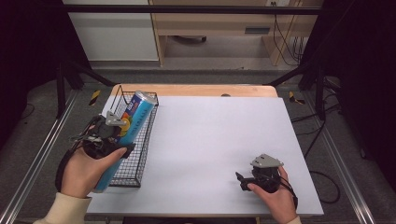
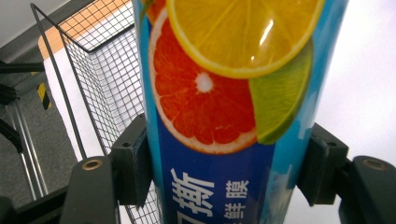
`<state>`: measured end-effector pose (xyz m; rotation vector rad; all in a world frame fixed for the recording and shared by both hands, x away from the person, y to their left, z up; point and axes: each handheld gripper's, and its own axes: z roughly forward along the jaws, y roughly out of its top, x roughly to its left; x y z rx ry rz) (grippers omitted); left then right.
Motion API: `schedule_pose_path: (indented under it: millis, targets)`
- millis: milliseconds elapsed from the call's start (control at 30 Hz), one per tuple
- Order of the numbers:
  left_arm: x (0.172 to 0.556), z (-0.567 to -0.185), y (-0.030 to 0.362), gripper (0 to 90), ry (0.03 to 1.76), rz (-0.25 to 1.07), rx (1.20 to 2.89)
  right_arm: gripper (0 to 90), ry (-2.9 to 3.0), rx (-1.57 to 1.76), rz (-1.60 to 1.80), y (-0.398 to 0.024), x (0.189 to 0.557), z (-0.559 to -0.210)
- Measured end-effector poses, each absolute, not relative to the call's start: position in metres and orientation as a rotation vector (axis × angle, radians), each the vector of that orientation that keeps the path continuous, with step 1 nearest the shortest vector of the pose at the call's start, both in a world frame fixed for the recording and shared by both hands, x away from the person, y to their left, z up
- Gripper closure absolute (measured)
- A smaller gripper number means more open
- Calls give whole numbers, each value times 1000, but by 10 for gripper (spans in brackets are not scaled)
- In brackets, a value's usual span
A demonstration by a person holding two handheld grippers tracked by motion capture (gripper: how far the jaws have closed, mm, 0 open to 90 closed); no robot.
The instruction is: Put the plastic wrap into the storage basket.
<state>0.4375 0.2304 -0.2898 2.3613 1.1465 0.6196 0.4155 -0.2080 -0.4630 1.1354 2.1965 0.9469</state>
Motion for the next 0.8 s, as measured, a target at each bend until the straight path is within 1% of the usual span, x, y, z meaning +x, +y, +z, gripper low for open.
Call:
schedule_pose_path:
  millis: [800]
  targets:
    - [440,-298,241,319,1204,602,2332,82,2202,1139,939,-207,416,-464]
